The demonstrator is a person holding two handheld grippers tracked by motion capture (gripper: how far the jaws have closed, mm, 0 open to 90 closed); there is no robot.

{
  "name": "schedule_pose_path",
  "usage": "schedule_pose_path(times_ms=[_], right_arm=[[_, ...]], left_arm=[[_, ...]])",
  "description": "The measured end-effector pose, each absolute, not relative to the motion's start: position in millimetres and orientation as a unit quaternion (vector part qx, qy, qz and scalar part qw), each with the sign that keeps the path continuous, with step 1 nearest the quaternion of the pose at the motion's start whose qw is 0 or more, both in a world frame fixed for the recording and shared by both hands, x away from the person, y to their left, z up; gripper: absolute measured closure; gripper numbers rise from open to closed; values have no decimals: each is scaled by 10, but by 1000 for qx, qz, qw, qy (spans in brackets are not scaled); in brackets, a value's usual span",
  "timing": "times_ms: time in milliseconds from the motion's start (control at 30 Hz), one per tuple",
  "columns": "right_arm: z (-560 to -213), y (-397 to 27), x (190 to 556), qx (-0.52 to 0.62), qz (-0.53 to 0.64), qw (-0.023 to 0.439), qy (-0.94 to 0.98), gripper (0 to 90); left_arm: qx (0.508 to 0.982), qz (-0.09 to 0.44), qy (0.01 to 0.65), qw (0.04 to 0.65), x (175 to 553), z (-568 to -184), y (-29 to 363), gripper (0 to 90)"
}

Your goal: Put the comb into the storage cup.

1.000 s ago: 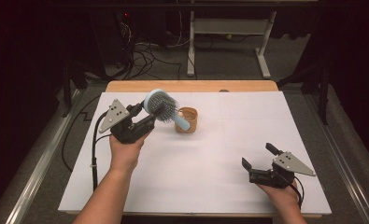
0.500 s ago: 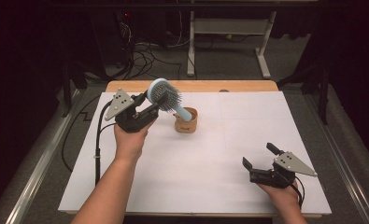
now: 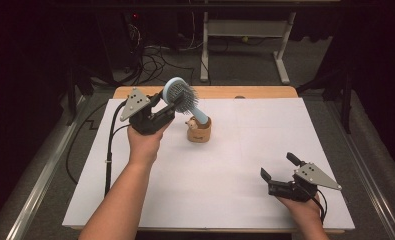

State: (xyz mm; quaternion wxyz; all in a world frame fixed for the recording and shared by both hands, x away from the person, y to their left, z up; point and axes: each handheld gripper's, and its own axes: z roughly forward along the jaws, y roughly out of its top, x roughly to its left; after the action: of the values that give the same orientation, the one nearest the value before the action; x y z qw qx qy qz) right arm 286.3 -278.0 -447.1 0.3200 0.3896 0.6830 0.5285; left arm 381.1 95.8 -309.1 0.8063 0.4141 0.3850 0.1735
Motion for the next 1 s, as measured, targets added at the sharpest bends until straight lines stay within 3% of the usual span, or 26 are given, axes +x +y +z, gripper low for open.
schedule_pose_path(times_ms=[1000], right_arm=[[-4462,-2797,2843,391,527,331,679,1]], left_arm=[[433,179,413,781,4062,-3349,791,576]])
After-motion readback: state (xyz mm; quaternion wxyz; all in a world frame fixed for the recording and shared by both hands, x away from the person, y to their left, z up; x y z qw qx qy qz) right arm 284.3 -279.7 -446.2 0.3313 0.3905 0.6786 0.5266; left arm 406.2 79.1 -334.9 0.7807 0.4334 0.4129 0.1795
